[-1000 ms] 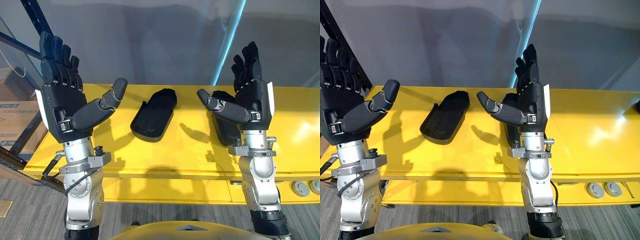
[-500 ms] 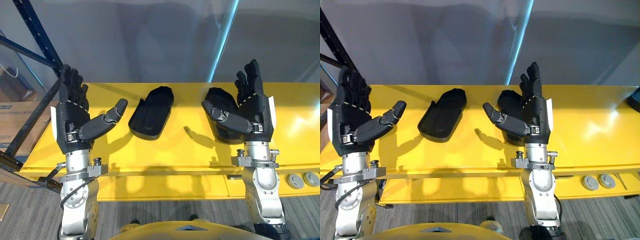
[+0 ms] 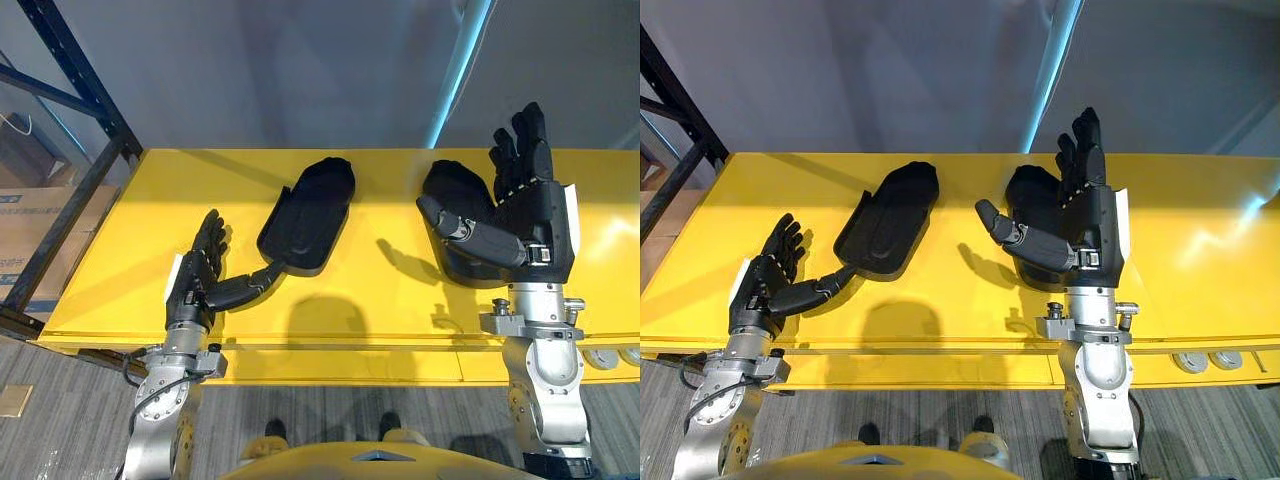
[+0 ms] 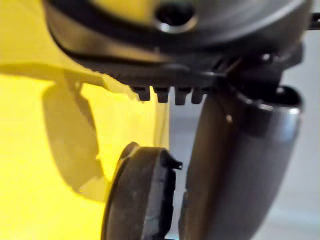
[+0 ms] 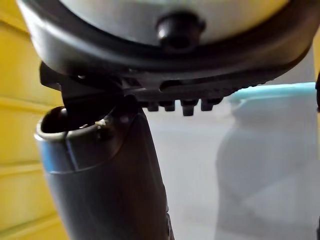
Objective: Walk over and take three plastic housings, then place them on the shelf
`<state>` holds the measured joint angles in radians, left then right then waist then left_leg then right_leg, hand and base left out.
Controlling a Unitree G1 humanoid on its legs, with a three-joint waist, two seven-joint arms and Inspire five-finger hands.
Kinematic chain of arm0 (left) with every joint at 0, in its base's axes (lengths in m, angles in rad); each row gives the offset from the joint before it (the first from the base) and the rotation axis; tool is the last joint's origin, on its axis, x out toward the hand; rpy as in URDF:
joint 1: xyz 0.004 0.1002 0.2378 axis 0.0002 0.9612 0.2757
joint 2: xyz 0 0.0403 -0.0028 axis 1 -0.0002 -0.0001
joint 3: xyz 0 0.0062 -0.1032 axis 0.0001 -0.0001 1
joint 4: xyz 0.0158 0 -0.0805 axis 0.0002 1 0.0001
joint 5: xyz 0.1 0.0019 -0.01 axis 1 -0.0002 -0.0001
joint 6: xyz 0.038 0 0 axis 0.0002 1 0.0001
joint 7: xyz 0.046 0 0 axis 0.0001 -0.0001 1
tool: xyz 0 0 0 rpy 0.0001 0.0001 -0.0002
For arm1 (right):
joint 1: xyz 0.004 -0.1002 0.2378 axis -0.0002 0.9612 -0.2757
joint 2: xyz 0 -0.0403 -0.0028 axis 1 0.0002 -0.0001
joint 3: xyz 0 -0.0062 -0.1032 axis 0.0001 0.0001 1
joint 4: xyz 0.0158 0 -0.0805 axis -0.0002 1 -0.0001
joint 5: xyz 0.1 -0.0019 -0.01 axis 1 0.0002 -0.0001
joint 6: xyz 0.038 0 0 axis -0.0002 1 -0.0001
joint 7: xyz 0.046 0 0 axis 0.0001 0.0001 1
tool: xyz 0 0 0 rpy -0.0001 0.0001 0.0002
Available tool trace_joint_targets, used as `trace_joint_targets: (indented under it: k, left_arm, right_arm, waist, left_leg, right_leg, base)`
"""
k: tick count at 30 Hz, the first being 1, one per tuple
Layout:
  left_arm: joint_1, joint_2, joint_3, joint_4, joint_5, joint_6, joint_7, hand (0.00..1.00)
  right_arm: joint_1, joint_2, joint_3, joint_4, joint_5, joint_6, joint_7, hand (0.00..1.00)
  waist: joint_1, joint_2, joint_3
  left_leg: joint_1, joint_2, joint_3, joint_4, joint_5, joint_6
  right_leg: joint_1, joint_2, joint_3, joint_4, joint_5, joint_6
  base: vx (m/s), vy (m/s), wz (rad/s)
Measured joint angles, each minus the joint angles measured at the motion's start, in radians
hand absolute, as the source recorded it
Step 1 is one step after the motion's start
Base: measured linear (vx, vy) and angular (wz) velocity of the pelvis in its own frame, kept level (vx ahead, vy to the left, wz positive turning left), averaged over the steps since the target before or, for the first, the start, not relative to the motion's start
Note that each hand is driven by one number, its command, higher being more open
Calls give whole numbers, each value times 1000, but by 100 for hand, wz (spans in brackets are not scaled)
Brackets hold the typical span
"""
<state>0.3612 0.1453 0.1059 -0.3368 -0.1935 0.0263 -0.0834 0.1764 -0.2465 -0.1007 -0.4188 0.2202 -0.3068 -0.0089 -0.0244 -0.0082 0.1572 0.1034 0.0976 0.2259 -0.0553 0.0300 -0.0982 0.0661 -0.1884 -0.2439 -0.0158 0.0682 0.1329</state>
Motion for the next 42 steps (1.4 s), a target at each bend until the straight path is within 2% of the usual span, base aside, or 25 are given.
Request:
trace_joint_targets:
  k: [6,8,10,14,23,38,42]
  left_arm:
    - [-5,19,9,14,-53,-10,-31,100]
    - [-22,20,9,14,-79,-50,-24,100]
    - [-39,20,8,13,-89,-69,-21,100]
    - [-48,23,7,12,-151,-111,-23,100]
    - [-31,54,-13,-17,-155,-137,-44,100]
    - [5,67,-62,-61,-199,-107,-272,100]
    - [5,84,-82,-61,-202,-106,-291,100]
  right_arm:
    - [-7,-16,-26,0,0,4,-2,100]
    - [-45,-49,-31,1,-9,4,-14,100]
    - [-72,-63,-32,1,-10,4,-23,100]
    - [-73,-62,-32,1,-16,3,-29,100]
    - [-73,-62,-41,1,-17,3,-29,100]
    - [-31,-60,-47,0,-16,9,-19,100]
    - [-25,-60,-46,0,-16,9,-19,100]
  waist:
    - [-4,12,35]
    - [-3,30,76]
    - [-3,42,111]
    - [-4,37,147]
    - [-2,39,154]
    - [-8,46,153]
    - [-7,48,152]
  left_leg:
    - [-64,8,-1,122,-64,3]
    - [-142,28,-6,249,-114,5]
    - [-172,38,-12,307,-141,8]
    - [-207,42,-11,355,-171,12]
    - [-234,35,-11,373,-171,23]
    - [-197,34,-5,356,-172,20]
    - [-195,34,-4,348,-171,19]
  right_leg:
    - [-27,-10,6,43,-23,1]
    - [-68,-8,17,80,-27,-1]
    - [-77,-5,21,93,-28,-3]
    - [-100,-9,31,106,-31,-4]
    - [-126,-20,32,122,-30,-3]
    - [-96,-19,32,119,-37,-6]
    - [-97,-17,31,117,-37,-6]
  base:
    - [-1,4,0]
    - [-54,30,-4]
    - [-96,32,-5]
    - [-67,36,-3]
    - [-6,12,1]
    - [0,0,0]
    - [0,0,0]
